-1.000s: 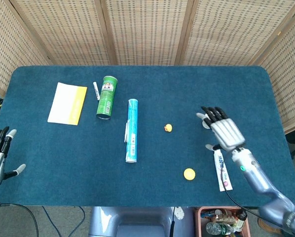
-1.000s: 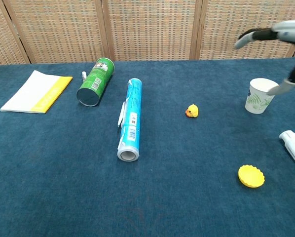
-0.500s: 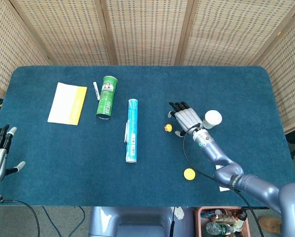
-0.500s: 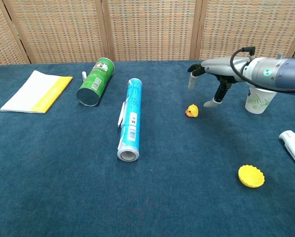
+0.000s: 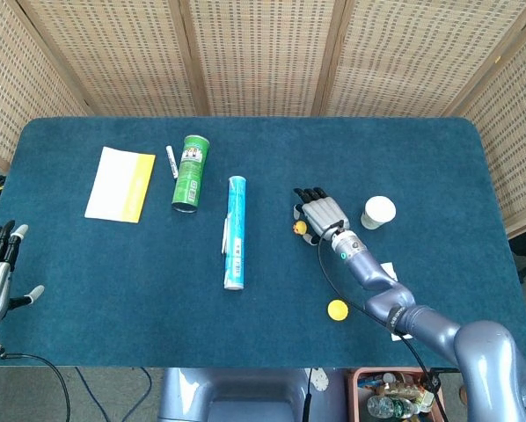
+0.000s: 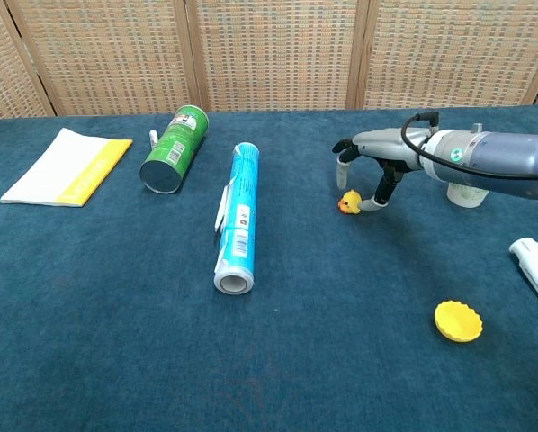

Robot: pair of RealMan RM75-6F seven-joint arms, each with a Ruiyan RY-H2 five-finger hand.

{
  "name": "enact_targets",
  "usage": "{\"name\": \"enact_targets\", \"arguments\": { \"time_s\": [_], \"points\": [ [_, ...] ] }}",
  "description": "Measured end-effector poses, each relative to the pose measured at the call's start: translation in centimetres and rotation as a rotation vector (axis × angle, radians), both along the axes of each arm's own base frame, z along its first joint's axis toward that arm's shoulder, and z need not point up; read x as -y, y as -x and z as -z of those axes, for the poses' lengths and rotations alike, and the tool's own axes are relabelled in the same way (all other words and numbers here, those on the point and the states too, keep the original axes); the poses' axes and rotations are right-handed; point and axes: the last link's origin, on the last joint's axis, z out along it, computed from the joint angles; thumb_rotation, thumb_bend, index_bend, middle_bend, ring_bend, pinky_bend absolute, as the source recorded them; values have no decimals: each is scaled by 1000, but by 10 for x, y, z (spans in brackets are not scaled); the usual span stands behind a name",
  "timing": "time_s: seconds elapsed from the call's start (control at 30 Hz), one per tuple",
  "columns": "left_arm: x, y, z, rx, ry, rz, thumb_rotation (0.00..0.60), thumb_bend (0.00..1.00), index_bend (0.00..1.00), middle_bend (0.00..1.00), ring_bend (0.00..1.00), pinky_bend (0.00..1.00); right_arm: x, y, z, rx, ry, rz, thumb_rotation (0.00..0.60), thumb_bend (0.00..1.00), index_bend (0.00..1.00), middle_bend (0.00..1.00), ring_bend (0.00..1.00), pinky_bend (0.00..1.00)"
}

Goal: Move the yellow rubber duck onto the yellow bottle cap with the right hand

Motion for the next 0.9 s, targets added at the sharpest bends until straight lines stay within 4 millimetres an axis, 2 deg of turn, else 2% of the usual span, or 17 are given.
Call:
{"name": "enact_targets", "arguments": {
  "time_s": [0.43, 0.67, 0.9],
  "points": [
    [1, 0, -4, 20, -5, 2, 600, 0, 0, 0, 0, 0, 1, 0, 13, -13, -6, 8, 600, 302, 365, 0, 0, 0],
    [0, 0, -6, 27, -7, 1, 600, 0, 0, 0, 0, 0, 2, 1, 18, -25, -3, 12, 600, 311, 498, 0, 0, 0],
    [0, 0, -7, 29, -5, 0, 600, 0, 0, 0, 0, 0, 3, -1, 18, -17, 6, -1, 600, 318, 510, 0, 0, 0]
  ]
}}
